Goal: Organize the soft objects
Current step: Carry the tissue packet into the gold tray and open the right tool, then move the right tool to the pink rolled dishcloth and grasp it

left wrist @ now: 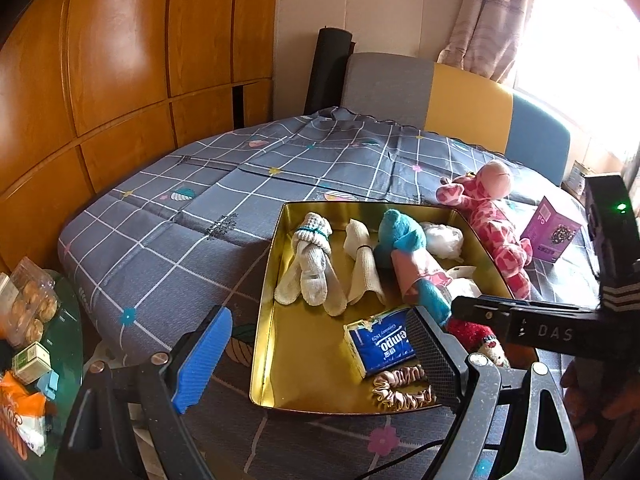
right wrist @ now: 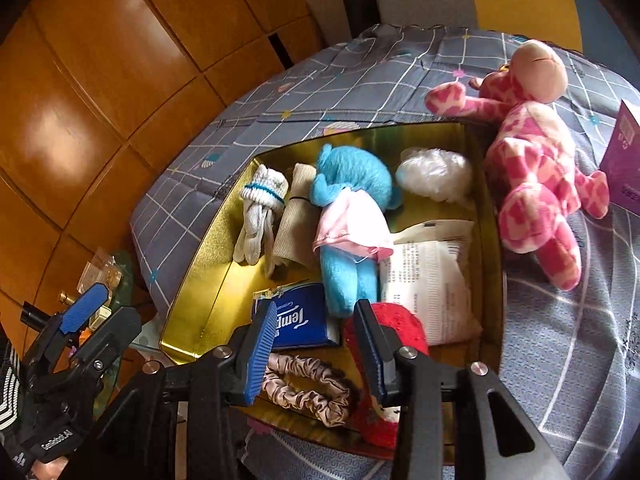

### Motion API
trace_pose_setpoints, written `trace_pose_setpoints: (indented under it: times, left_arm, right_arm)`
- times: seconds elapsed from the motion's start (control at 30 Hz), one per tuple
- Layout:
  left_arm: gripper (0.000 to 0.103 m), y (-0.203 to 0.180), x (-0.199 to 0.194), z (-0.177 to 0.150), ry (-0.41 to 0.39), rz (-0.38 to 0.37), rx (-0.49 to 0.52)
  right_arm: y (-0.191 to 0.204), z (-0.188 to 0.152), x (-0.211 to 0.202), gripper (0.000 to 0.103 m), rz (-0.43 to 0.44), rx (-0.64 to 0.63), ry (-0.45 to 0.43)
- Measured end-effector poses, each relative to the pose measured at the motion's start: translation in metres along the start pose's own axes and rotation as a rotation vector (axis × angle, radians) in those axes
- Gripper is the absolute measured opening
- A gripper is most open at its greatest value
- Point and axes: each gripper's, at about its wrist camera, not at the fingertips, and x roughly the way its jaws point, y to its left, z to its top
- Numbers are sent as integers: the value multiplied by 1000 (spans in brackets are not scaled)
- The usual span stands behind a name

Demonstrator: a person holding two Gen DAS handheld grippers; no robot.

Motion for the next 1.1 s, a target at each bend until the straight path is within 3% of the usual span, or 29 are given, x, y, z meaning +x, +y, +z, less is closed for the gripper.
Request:
trace_pose_setpoints:
  times: [0.4, 0.67, 0.87, 1.1]
  left_arm:
    - [89, -15, -2, -1, 5, -27, 35]
    - [89, -31, -4, -2, 7, -47, 79]
    - [89, -50, -6, 3, -4, -77, 128]
    - [89, -83, -7, 12, -23, -155, 198]
  right_arm:
    - [-21, -9, -35, 40, -35, 34, -73]
    - [-59, -23, -65, 40, -96, 93, -111]
    - [-106, -41, -98, 40, -181, 156, -130]
    - [-186, -70, -157, 42, -360, 313, -160]
